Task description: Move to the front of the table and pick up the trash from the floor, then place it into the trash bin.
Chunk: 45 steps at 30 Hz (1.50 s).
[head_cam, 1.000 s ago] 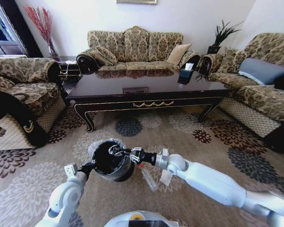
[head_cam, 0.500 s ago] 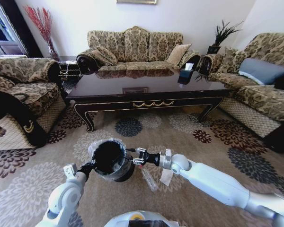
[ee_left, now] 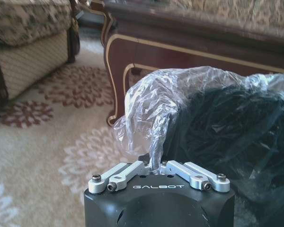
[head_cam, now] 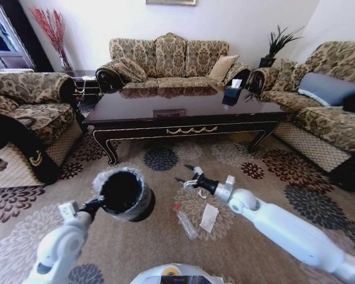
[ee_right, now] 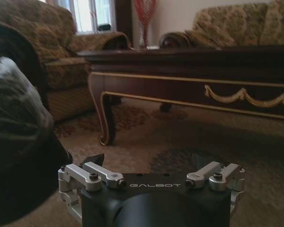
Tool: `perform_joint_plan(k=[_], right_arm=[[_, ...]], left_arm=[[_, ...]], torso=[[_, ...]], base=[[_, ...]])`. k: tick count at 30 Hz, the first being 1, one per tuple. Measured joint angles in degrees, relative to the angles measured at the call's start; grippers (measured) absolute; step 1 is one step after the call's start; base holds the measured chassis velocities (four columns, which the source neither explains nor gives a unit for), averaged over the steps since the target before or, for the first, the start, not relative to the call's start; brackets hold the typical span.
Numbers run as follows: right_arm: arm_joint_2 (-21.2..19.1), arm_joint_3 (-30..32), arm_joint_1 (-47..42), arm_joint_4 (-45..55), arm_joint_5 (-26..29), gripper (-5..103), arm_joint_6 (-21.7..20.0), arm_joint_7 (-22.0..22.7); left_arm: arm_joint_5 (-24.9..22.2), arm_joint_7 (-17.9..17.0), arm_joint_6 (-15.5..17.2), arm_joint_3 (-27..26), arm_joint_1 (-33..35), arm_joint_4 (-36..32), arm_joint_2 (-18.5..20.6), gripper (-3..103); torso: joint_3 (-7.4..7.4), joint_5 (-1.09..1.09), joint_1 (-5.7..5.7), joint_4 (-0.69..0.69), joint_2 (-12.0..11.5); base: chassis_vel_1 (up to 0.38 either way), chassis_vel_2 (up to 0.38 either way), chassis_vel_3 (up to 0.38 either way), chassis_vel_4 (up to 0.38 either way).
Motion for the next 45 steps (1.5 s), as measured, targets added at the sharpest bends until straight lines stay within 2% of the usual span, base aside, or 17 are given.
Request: perform_joint_plan(k=[2,3,4,6,7,8,10,11,13,15,16,17,20,30,43,44,45], right_arm=[[1.46,-1.58,-0.38,-0.78,2.21,100,-5.56,6.54],[1.46,-1.58,-0.38,-0.78,2.21,100,-5.56,6.54],[3.04,-3.27,-0.11,-1.26,3.91,100,-7.75,9.77],[5.52,-5.97,0.98,-1.98,5.46,100,-10.52,13.07],[6.57,-7.42,1.66,-2.24,5.96,100,-12.28,14.16],[6.57,-7.42,1.66,-2.24,5.96,100,-12.28,14.16],[8.45,-12.75,4.13,-2.63,7.35,100,-16.74,16.66],[8.45,-12.75,4.13,-2.63,7.35,100,-16.74,16.66],[9.63,-16.63,5.82,-3.34,7.75,100,-19.07,18.95],[11.48,-19.54,6.83,-4.49,9.95,100,-21.38,23.88],[11.48,-19.54,6.83,-4.49,9.95,100,-21.38,23.88],[12.47,-20.72,6.99,-5.17,11.89,100,-22.67,27.27],[13.9,-23.19,6.73,-6.4,14.27,100,-24.52,32.19],[16.48,-27.6,4.86,-10.02,13.85,100,-23.94,35.04],[17.5,-27.52,4.61,-16.81,11.75,100,-22.98,33.39],[17.55,-27.52,4.65,-17.16,11.6,102,-22.94,33.18],[17.75,-27.51,4.67,-17.88,11.37,98,-22.88,32.86]], left_arm=[[-0.94,-0.01,0.14,-1.66,0.49,-0.97,0.24,3],[-0.94,-0.01,0.14,-1.66,0.49,-0.97,0.24,3],[-1.21,0.0,0.19,-2.47,0.98,-1.4,0.24,3],[-1.36,0.04,0.2,-3.25,1.52,-1.81,0.24,3],[-1.38,0.04,0.2,-3.6,1.74,-1.97,0.24,3],[-1.38,0.04,0.2,-3.6,1.74,-1.97,0.24,3],[-1.4,0.11,0.2,-4.56,2.41,-2.78,0.24,3],[-1.4,0.11,0.2,-4.56,2.41,-2.78,0.24,3],[-1.45,0.19,0.2,-5.09,2.87,-3.41,-0.03,3],[-1.49,0.22,0.2,-5.35,3.26,-3.9,-0.46,3],[-1.49,0.22,0.2,-5.35,3.26,-3.9,-0.46,3],[-1.5,0.23,0.2,-5.4,3.42,-4.08,-0.67,3],[-1.5,0.25,0.2,-5.55,3.69,-4.38,-0.86,3],[-0.99,0.36,0.05,-4.85,3.79,-4.12,-0.95,3],[-0.85,0.44,-0.09,-4.34,3.32,-3.0,-0.41,3],[-0.85,0.45,-0.1,-4.34,3.29,-2.93,-0.34,3],[-0.86,0.46,-0.12,-4.32,3.25,-2.81,-0.24,3]], torso=[[0.0,0.0,0.0,-0.01,0.0],[0.0,0.0,0.0,-0.01,0.0],[0.0,0.0,0.0,-0.01,0.0],[0.0,0.0,0.0,0.01,0.0],[0.0,0.0,0.0,0.02,0.0],[0.0,0.0,0.0,0.02,0.0],[0.0,-0.01,0.0,0.02,0.0],[0.0,-0.01,0.0,0.02,0.0],[0.0,-0.02,0.0,0.01,0.0],[0.0,-0.01,0.0,0.02,0.0],[0.0,-0.01,0.0,0.02,0.0],[0.0,-0.01,0.0,0.02,0.0],[0.0,-0.01,0.0,0.01,0.0],[0.0,0.0,0.0,0.0,0.0],[0.0,0.0,0.0,0.01,0.0],[0.0,0.0,0.0,0.0,0.0],[0.0,0.0,0.0,0.0,0.0]], base=[[0.0,0.0,0.0,0.0],[0.0,0.0,0.0,0.0],[0.0,0.0,0.0,0.0],[0.0,0.0,0.0,0.0],[0.0,0.0,0.0,0.0],[0.0,0.0,0.0,0.0],[0.0,0.0,0.0,0.0],[0.0,0.0,0.0,0.0],[0.0,0.0,0.0,0.0],[0.0,0.0,0.0,0.0],[0.0,0.0,0.0,0.0],[0.0,0.0,0.0,0.0],[0.0,0.0,0.0,0.0],[0.0,0.0,0.0,0.0],[0.0,0.0,0.0,0.0],[0.0,0.0,0.0,0.0],[0.0,0.0,0.0,0.0]])
